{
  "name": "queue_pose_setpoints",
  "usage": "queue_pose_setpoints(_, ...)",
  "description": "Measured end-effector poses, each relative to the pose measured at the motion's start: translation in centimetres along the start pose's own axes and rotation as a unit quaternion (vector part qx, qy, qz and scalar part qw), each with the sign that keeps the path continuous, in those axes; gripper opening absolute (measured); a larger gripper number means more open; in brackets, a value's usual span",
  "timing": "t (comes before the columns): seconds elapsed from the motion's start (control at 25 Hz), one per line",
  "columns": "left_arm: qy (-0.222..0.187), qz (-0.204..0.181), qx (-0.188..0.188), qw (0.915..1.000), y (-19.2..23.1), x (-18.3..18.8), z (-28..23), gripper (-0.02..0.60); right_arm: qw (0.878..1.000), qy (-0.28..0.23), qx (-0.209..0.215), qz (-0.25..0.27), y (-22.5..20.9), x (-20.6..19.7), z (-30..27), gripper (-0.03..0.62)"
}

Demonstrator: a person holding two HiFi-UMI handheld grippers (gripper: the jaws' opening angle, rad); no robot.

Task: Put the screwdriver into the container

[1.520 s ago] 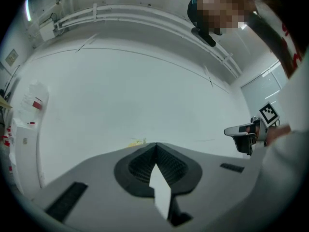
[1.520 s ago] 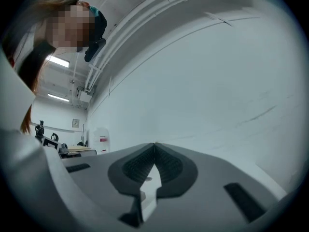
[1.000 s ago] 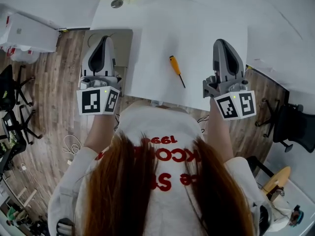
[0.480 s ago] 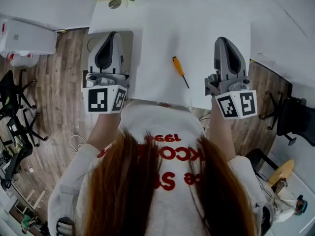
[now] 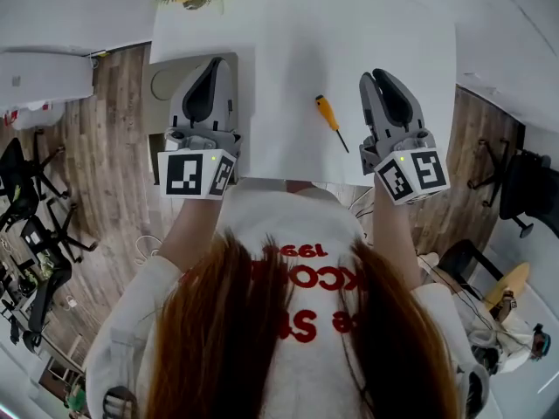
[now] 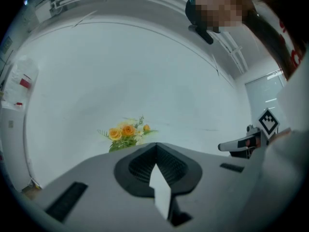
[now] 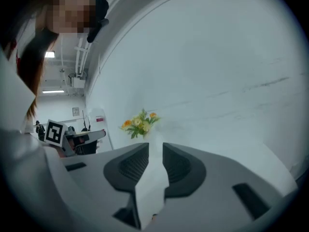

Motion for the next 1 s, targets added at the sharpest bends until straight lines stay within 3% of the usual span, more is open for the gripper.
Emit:
queue_pose_setpoints(0.08,0.011,0.004,0.001,0.9999,0.1,-0.8,0.1,0.005,0.999,0.035,-0.001,-0.003,-0.1,-2.0,-0.1,0.108)
queue_pose_setpoints(0.28,0.038,0.011,-0.002,0.9992,-0.1,-2.5,0.6,0.005,0.991,0.132,0.004,0.003,-0.1,-8.2,-0.1,0.126)
queue_pose_setpoints(0.56,0.057,0.01,0.013,0.9982,0.4,-3.1,1.8,0.005,0.964,0.262,0.013,0.032,0.1,-15.7,0.6,0.13)
queue_pose_setpoints(0.84,0.073,0.02,0.029,0.9967,1.0,-3.2,2.9,0.005,0.939,0.339,0.018,0.051,0.9,-19.6,0.2,0.181)
queue_pose_setpoints(1.0,0.073,0.017,0.03,0.9967,1.1,-3.1,3.0,0.005,0.933,0.354,0.018,0.063,0.9,-20.0,0.1,0.137)
Point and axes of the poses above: the fingertips, and each gripper's own axes: z backward along the fingers, y to its left, x out of its top, the point moved 6 cm from there along z, backward along the fingers, and after that the axes turned 10 degrees about -y, right-handed, at the moved point
